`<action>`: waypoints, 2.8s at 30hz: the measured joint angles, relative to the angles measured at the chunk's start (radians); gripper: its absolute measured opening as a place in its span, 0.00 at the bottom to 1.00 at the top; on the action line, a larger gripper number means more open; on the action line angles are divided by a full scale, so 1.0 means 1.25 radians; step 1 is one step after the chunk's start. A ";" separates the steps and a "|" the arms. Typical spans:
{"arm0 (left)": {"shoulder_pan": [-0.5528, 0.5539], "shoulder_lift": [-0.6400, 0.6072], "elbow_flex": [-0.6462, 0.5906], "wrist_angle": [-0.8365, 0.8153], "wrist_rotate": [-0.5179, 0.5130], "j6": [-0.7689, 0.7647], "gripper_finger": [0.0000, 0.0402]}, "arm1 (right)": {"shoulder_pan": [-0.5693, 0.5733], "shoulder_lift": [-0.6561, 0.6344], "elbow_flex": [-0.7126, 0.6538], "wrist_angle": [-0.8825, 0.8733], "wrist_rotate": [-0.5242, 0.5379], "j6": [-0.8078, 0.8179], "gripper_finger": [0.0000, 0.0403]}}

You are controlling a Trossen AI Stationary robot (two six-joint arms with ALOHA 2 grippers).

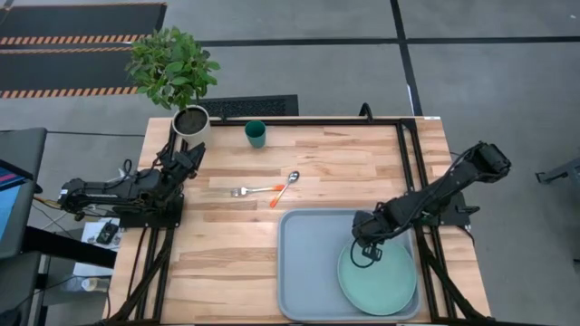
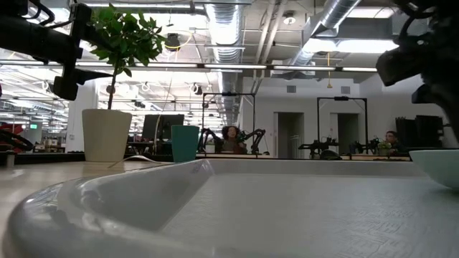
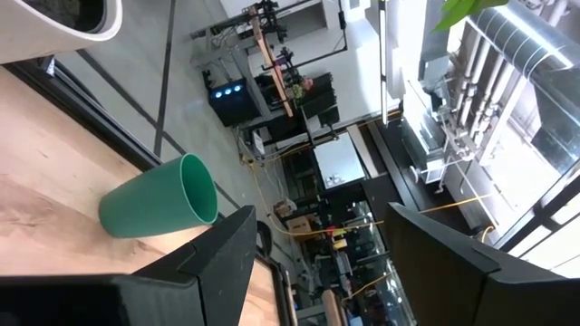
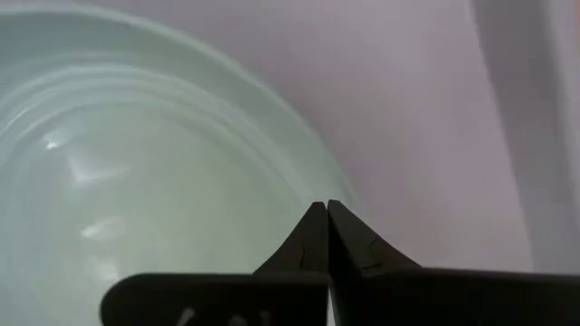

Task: Pick and place plate/cup/fork/spoon on tray
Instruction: Put the light blue plate on the blue serving tray, then put the green cup on the top right of the light blue plate on the blue tray

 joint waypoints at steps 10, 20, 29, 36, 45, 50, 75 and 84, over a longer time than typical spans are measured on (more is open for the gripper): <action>0.000 0.000 0.000 0.000 0.001 -0.007 0.58 | 0.047 -0.018 0.000 0.009 0.014 0.024 0.02; 0.000 0.000 0.000 0.000 0.000 -0.014 0.58 | -0.040 -0.040 0.001 0.030 0.092 -0.037 0.01; 0.000 0.000 0.000 -0.011 0.000 -0.014 0.58 | -0.058 -0.039 -0.046 0.078 0.075 -0.031 0.02; 0.000 0.000 0.000 -0.016 0.000 -0.014 0.58 | -0.057 -0.024 -0.046 0.081 0.073 -0.030 0.02; 0.000 0.000 0.000 -0.015 0.000 -0.014 0.58 | -0.033 0.037 -0.046 0.096 0.050 -0.024 0.03; 0.000 0.000 0.000 -0.014 0.000 -0.014 0.58 | -0.019 0.038 -0.046 0.080 0.050 -0.011 0.03; 0.000 0.000 0.000 -0.014 0.008 -0.014 0.58 | -0.258 -0.251 -0.045 0.124 0.199 -0.035 0.19; 0.000 0.000 0.000 -0.031 0.008 -0.014 0.58 | -0.520 -0.140 0.006 0.472 0.177 -0.181 0.50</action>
